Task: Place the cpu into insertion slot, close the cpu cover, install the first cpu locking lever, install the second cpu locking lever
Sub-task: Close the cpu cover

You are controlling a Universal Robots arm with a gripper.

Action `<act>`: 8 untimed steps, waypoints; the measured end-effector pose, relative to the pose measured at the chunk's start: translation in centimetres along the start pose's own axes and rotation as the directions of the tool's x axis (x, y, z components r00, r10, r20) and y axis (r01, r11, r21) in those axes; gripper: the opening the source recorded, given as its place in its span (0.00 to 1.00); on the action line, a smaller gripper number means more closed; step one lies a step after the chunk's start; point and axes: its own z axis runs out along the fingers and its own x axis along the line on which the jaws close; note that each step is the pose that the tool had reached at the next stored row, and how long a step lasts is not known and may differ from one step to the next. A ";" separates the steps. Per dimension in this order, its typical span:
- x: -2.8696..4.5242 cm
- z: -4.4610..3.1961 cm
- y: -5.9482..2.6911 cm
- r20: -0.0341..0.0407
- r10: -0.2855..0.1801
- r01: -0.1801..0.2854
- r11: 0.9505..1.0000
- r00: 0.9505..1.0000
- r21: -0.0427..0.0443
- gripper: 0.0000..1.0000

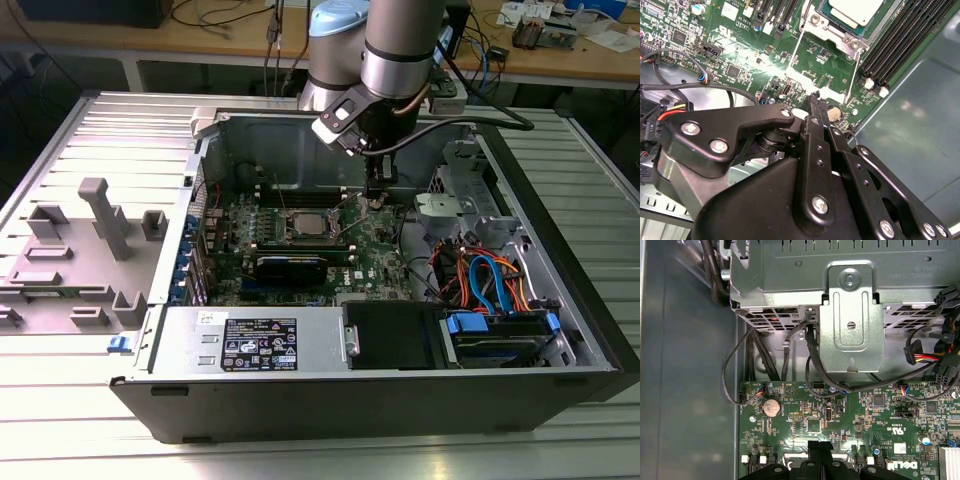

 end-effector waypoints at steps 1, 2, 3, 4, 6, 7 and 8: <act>0.00 0.00 0.00 0.000 0.000 0.000 1.000 1.000 0.000 0.11; 0.00 0.00 0.02 0.000 0.000 0.000 1.000 1.000 0.000 0.11; 0.00 0.01 0.07 0.000 0.000 0.000 1.000 1.000 0.000 0.11; 0.00 0.01 0.11 0.000 0.000 0.000 1.000 1.000 0.000 0.11; 0.00 0.03 0.30 0.002 0.000 0.000 1.000 1.000 0.000 0.11; 0.00 0.05 0.36 0.002 0.000 0.000 1.000 1.000 0.000 0.11; 0.00 0.09 0.45 0.002 0.000 0.000 1.000 1.000 0.000 0.11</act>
